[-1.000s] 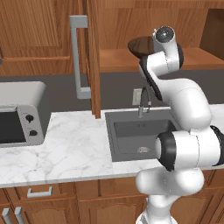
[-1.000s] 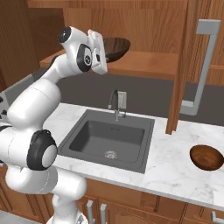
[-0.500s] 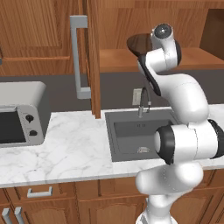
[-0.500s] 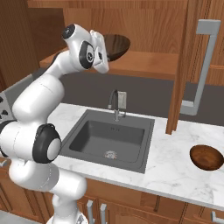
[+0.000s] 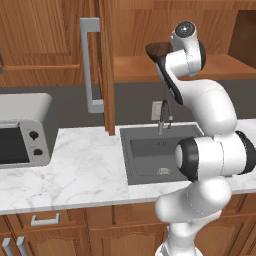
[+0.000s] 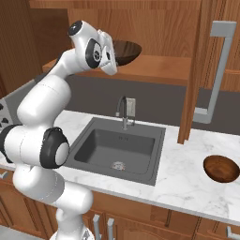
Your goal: Pick up the bowls on the counter and stack them on top of one another in the open cabinet. Place the smaller bowl on top of the larger bowl.
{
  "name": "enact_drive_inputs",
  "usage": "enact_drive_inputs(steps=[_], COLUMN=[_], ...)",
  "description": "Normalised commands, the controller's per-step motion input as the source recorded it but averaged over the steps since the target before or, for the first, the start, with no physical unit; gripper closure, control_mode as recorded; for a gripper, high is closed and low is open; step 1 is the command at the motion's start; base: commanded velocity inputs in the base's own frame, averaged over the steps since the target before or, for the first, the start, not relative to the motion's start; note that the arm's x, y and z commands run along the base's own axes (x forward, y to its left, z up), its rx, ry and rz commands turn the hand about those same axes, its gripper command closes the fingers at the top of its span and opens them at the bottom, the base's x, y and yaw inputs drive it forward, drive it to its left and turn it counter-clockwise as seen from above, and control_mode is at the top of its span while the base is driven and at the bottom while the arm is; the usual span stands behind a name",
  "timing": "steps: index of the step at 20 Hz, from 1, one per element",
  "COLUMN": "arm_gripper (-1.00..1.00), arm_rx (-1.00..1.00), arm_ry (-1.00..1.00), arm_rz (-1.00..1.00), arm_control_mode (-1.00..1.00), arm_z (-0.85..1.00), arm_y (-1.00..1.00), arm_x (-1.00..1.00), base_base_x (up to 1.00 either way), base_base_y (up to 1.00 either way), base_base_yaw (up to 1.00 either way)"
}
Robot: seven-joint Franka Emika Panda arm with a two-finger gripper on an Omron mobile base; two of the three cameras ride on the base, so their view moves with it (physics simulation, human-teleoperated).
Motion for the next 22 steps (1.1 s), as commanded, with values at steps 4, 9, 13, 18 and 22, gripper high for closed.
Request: enact_drive_inputs(steps=[4,9,13,18,22], arm_gripper=[-1.0,-1.0,-1.0,-1.0,-1.0], arm_rx=[-0.02,0.0,0.0,0.0,0.0], arm_ry=[-0.08,-0.1,-0.1,-0.06,0.0], arm_rz=[0.02,0.03,0.02,0.01,0.02], arm_control_mode=[-1.0,-1.0,-1.0,-1.0,-1.0], arm_z=[0.0,0.01,0.04,0.11,0.37], arm_y=[0.0,0.0,0.0,0.0,0.0], arm_x=[0.0,0.0,-0.02,-0.08,-0.14], base_base_x=[0.0,0.0,0.0,0.0,0.0], base_base_y=[0.0,0.0,0.0,0.0,0.0], base_base_yaw=[0.0,0.0,0.0,0.0,0.0])
